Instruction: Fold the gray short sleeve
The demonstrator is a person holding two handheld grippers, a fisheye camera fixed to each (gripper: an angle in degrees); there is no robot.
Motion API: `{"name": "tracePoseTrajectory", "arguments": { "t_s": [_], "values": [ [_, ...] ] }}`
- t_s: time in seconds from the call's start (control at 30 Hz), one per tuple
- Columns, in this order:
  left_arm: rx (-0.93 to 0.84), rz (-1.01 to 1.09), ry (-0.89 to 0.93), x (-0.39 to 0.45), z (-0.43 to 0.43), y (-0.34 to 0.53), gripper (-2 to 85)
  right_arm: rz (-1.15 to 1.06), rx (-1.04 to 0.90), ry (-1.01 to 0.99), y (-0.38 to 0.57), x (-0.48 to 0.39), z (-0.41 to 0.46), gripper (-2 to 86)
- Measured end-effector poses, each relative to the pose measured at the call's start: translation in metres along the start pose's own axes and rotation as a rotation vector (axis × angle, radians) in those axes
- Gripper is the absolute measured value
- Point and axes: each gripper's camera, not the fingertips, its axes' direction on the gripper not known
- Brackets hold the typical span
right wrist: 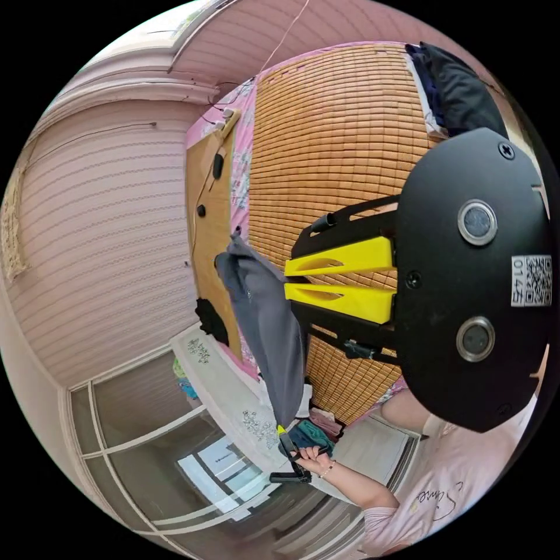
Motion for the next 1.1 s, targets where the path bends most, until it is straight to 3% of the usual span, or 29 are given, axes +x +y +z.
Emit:
{"name": "tracePoseTrajectory", "arguments": {
  "t_s": [0.17, 0.3, 0.47, 0.73, 0.9, 1.1],
  "values": [
    [-0.266, -0.081, -0.048, -0.031, 0.102, 0.069, -0.4, 0.195, -0.267, 0.030, 0.108, 0.058, 0.100, 0.3],
    [-0.390, -0.123, -0.045, -0.038, 0.131, 0.097, -0.4, 0.290, -0.372, 0.012, 0.161, 0.079, 0.123, 0.2],
    [-0.525, -0.033, -0.084, -0.027, 0.141, 0.107, -0.3, 0.284, -0.454, 0.016, 0.207, 0.080, 0.119, 0.1],
    [-0.604, -0.001, -0.110, -0.020, 0.148, 0.100, 0.8, 0.192, -0.596, 0.068, 0.245, 0.068, 0.113, 0.3],
    [-0.615, -0.015, -0.135, -0.023, 0.147, 0.088, 4.4, 0.208, -0.582, 0.040, 0.254, 0.064, 0.113, 6.5],
    [-0.655, -0.002, -0.135, -0.018, 0.173, 0.077, 6.9, 0.134, -0.703, 0.091, 0.268, 0.028, 0.167, 8.9]
  ]
}}
